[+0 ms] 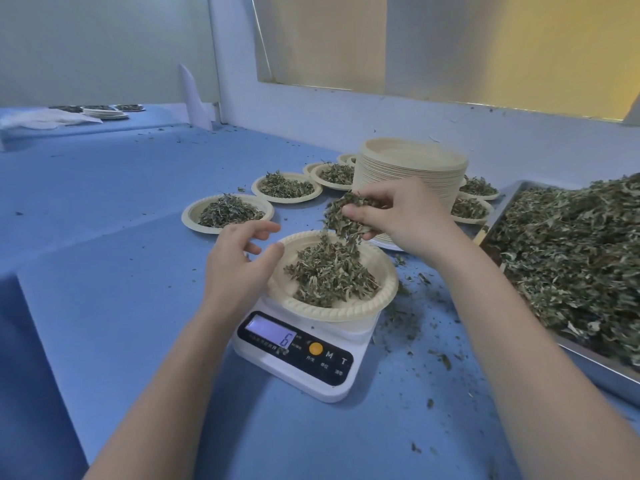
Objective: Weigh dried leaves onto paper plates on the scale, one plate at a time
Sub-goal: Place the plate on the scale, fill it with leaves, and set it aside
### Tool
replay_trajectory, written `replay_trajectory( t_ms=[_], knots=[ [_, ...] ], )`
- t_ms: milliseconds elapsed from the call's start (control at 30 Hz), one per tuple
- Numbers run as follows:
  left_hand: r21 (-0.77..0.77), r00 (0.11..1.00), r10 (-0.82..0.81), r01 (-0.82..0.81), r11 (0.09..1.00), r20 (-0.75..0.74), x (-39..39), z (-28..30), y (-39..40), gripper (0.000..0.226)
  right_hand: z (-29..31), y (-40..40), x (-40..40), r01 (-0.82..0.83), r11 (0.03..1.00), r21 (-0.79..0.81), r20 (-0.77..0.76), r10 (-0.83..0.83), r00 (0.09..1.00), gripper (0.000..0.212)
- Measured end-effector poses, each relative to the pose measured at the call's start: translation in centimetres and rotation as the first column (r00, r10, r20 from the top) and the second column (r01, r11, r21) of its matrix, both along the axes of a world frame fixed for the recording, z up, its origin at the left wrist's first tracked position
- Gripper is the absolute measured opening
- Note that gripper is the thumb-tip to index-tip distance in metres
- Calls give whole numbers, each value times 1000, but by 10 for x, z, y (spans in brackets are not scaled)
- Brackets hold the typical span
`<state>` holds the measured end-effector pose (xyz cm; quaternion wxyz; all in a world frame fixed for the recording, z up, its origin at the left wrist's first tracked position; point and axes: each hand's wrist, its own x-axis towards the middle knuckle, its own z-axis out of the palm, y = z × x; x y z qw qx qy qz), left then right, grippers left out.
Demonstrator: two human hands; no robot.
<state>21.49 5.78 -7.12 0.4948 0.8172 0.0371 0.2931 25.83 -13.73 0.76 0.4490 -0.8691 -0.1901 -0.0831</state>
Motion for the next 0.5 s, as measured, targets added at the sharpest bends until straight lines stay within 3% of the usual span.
replay_trajectory(
  t_ms=[200,500],
  knots=[
    [-19,999,-33,33,999,5,-2,0,0,28,1,-1,0,6,1000,-11,-10,-6,1000,42],
    [48,995,-82,79,996,49,-6,5,-7,21,4,-1,-2,-6,999,-44,-6,6,1000,35]
  ],
)
